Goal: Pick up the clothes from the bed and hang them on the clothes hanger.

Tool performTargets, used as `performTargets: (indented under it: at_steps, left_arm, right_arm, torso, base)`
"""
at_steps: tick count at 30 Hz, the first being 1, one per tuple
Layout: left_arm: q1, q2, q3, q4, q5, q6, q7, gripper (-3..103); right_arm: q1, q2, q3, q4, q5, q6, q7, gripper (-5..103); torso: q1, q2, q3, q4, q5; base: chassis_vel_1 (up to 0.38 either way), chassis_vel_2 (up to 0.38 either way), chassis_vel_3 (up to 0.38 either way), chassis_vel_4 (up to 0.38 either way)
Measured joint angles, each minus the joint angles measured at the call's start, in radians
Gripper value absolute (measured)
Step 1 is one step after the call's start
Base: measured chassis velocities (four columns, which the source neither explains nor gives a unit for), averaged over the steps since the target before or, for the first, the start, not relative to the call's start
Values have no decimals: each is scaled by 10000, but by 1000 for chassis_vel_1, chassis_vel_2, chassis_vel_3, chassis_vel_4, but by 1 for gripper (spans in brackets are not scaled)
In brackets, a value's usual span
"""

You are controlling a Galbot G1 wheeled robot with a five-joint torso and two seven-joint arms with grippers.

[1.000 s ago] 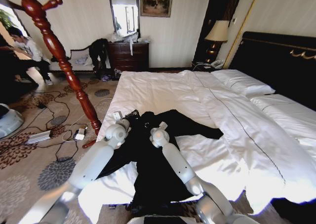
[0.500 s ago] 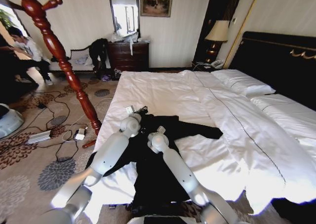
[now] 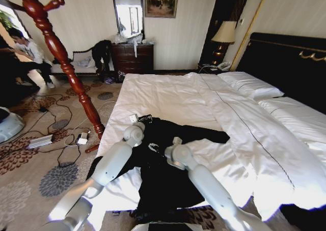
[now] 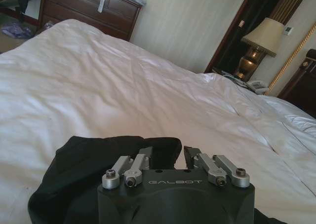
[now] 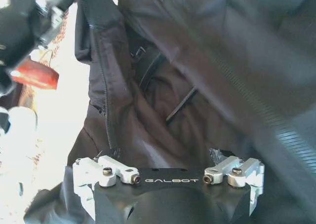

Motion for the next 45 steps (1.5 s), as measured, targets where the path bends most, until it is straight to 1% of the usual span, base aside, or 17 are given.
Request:
performTargets:
  at_steps: [3, 6, 7, 8, 9, 12, 13, 17, 21, 23, 24, 27, 28, 30, 32, 37, 45]
  left_arm:
    - [292, 233, -202, -439, 601, -120, -10, 52]
    - [822, 975, -274, -1123, 1810, -503, 274, 68]
    - [822, 975, -274, -1123, 1810, -503, 274, 68]
    - [1031, 1210, -262, -1330, 2129, -606, 364, 68]
    - [1503, 1631, -286, -1782, 2593, -741, 560, 74]
    - [3081, 2357, -1050, -3047, 3204, -1065, 876, 89]
    - [3081, 2357, -1050, -3047, 3204, -1065, 876, 89]
    - [5438, 2480, -3099, -4166, 4234, -1136, 742, 100]
    - [6928, 2287, -4266, -4206, 5182, -857, 417, 100]
    - [7845, 2092, -4734, -4204, 5669, -863, 343, 100]
    - [7845, 2092, -4734, -4204, 5669, -863, 343, 100]
    - [8826, 1642, -5282, -4550, 5929, -909, 199, 100]
    - [8826, 1642, -5282, -4550, 5929, -909, 199, 100]
    - [9174, 1410, -5514, -4832, 5995, -911, 115, 100]
    - [9330, 1285, -5628, -5025, 5998, -865, 7, 100]
    - [9447, 1124, -5719, -5361, 5941, -720, -231, 100]
    - [9407, 988, -5615, -5454, 5854, -566, -426, 100]
  right_arm:
    - [86, -949, 117, 638, -1413, 158, -590, 100]
    - [328, -1787, 131, 130, -4176, 1299, -2492, 100]
    - [328, -1787, 131, 130, -4176, 1299, -2492, 100]
    - [435, -2038, 134, -153, -4943, 1657, -3145, 100]
    - [689, -2367, 110, -585, -5801, 2001, -3977, 100]
    - [1576, -2696, -481, -1311, -6680, 1907, -4888, 100]
    - [1576, -2696, -481, -1311, -6680, 1907, -4888, 100]
    - [2987, -2353, -2038, -2986, -7828, 2199, -6391, 100]
    - [4241, -1797, -3372, -4596, -8086, 2477, -7458, 100]
    - [5167, -1436, -4229, -5743, -8600, 2611, -8274, 100]
    - [5167, -1436, -4229, -5743, -8600, 2611, -8274, 100]
    - [6148, -1066, -5237, -7658, -9860, 3884, -10957, 100]
    - [6148, -1066, -5237, -7658, -9860, 3884, -10957, 100]
    - [6543, -1034, -5569, -8398, -10398, 4150, -12427, 100]
    - [6735, -1078, -5779, -8596, -10540, 3907, -13069, 100]
    - [7139, -1071, -6133, -8927, -11475, 3079, -13949, 100]
    - [7412, -274, -6327, -10174, -13014, 3030, -14402, 100]
  torso:
    - [0, 0, 0, -4, -1]
    - [1, 1, 0, 3, 1]
    - [1, 1, 0, 3, 1]
    - [1, 0, 0, 7, 3]
    - [1, 0, 1, -1, -2]
    - [0, 1, 0, -2, 1]
    - [0, 1, 0, -2, 1]
    - [-1, 0, 0, 10, 3]
    - [2, 0, 2, -4, -5]
    - [3, 0, 2, 9, -4]
    - [3, 0, 2, 9, -4]
    - [2, -1, 3, 8, 1]
    - [2, -1, 3, 8, 1]
    - [3, 1, 1, -7, -4]
    - [3, 0, 2, -9, 2]
    - [2, 1, 1, 3, -1]
    - [2, 0, 1, 1, -3]
  base:
    - [0, 0, 0, 0]
    - [0, 0, 0, 0]
    - [0, 0, 0, 0]
    - [0, 0, 0, 0]
    - [0, 0, 0, 0]
    - [0, 0, 0, 0]
    - [0, 0, 0, 0]
    - [0, 0, 0, 0]
    - [0, 0, 0, 0]
    - [0, 0, 0, 0]
    - [0, 0, 0, 0]
    - [0, 0, 0, 0]
    - [0, 0, 0, 0]
    - [0, 0, 0, 0]
    - [0, 0, 0, 0]
    - [0, 0, 0, 0]
    - [0, 0, 0, 0]
